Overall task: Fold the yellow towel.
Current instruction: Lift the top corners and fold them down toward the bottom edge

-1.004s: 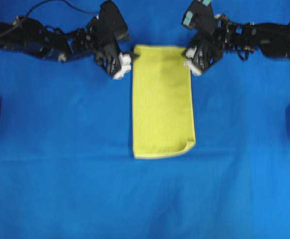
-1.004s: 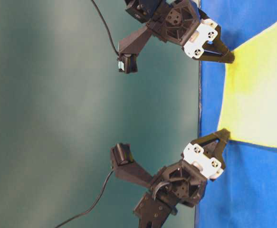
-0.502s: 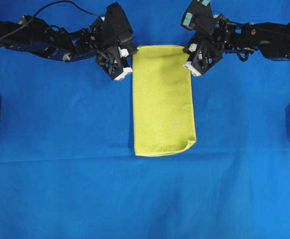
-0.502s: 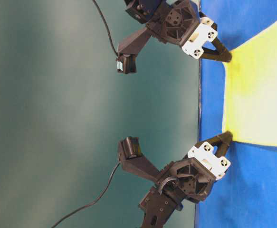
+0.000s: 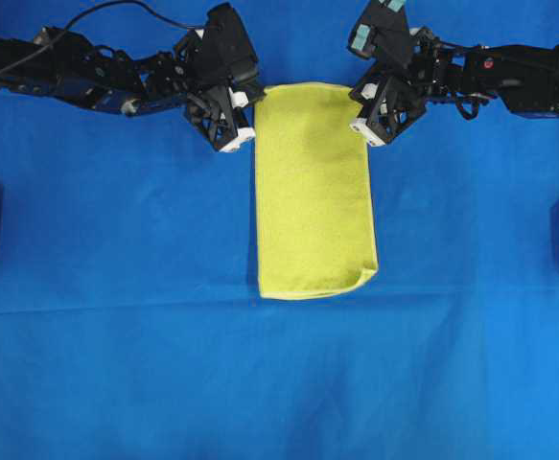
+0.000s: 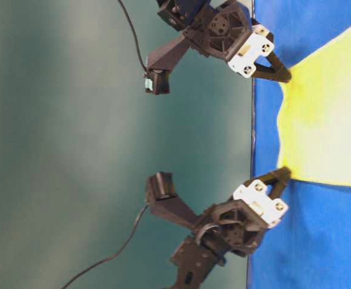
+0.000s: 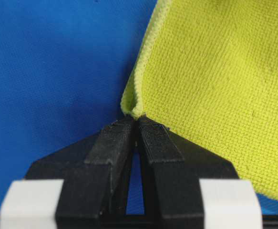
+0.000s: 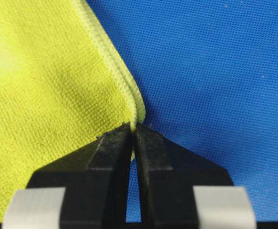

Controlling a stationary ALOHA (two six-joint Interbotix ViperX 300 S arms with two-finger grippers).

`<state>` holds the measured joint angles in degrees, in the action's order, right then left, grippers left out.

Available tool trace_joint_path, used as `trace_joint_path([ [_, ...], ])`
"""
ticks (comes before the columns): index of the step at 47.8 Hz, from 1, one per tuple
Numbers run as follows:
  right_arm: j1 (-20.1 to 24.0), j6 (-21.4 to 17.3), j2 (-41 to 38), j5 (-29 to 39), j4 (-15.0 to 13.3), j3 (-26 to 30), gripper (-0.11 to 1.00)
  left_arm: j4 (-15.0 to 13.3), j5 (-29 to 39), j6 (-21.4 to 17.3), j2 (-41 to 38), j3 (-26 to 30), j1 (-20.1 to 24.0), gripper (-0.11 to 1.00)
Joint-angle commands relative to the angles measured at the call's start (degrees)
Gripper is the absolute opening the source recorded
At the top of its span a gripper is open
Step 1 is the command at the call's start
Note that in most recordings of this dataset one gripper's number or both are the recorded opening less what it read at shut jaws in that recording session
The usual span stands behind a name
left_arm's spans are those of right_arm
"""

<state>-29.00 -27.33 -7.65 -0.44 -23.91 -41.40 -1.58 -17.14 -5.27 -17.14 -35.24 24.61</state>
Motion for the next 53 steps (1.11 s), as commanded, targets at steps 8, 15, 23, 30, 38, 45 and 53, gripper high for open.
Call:
trace_joint_path([
  [8,-1.5,0.0,4.0,-0.3,-0.2,0.4,0.03,0.1,1.1,-2.5,4.0,2.3,2.1,0.02],
  [15,-1.7,0.0,4.3,-0.3,-0.2,0.5,0.03,0.1,1.2,-2.6,3.9,2.9,2.1,0.02],
  [23,-1.5,-0.3,5.0,-0.3,0.0,0.4,0.03,0.1,1.9,-2.6,5.4,2.5,1.7,0.02],
  [30,-0.2,-0.5,8.2,1.1,0.2,-0.5,0.03,0.1,3.9,-2.6,9.1,1.5,-0.4,0.02],
  [38,3.5,-0.7,13.5,5.5,0.8,-1.8,0.03,0.1,6.3,-2.5,14.2,-1.6,-3.4,0.02],
  [45,8.3,-1.0,17.7,9.7,1.9,-3.0,0.03,0.1,7.8,-2.4,17.6,-4.1,-6.6,0.02],
  [53,14.1,-3.4,19.9,11.7,2.6,-4.0,0.03,0.1,8.8,-1.7,19.8,-7.0,-12.4,0.02],
])
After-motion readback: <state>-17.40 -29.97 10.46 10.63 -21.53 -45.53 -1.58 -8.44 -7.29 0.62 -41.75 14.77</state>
